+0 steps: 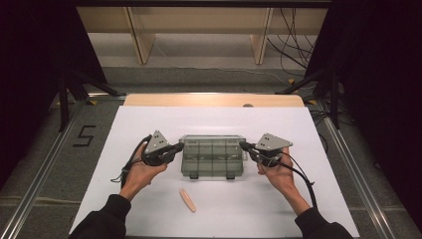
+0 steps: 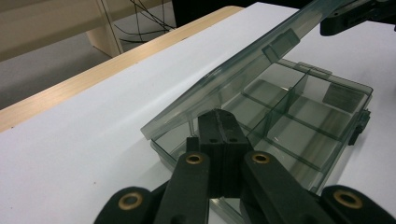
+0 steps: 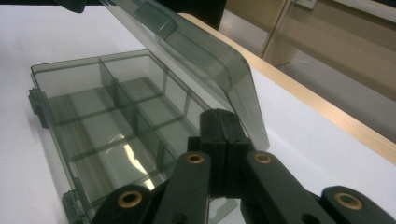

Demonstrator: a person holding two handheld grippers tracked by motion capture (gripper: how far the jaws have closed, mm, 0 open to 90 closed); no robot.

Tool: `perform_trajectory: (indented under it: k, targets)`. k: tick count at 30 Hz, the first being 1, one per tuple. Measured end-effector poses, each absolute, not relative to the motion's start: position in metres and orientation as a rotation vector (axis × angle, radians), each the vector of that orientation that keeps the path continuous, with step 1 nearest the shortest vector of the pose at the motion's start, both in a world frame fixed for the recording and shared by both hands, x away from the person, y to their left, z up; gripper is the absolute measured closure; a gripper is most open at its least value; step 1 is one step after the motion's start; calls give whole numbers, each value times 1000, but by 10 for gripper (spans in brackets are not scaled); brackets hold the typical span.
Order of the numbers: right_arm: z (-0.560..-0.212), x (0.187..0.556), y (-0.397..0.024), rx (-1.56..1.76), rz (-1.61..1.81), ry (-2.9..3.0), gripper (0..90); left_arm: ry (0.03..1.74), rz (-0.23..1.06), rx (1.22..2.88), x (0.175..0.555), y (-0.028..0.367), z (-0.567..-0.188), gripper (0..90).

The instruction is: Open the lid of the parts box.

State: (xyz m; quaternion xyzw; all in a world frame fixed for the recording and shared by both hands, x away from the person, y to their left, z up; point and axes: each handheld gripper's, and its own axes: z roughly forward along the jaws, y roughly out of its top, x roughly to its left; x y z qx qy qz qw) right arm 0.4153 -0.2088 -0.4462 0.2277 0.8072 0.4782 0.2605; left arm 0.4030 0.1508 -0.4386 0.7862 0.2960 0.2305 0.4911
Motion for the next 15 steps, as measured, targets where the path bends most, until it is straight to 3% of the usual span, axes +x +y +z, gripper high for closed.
perform_trajectory:
  k: [6,14,15]
  targets:
    - [-447,415,-209,622,1303,2193,894,718,556,1910,402,149,-439,899]
    - [-446,417,-213,654,1304,2257,799,722,545,1902,402,149,-439,899]
    - [-446,417,-215,668,1311,2263,752,724,550,1902,402,150,-438,899]
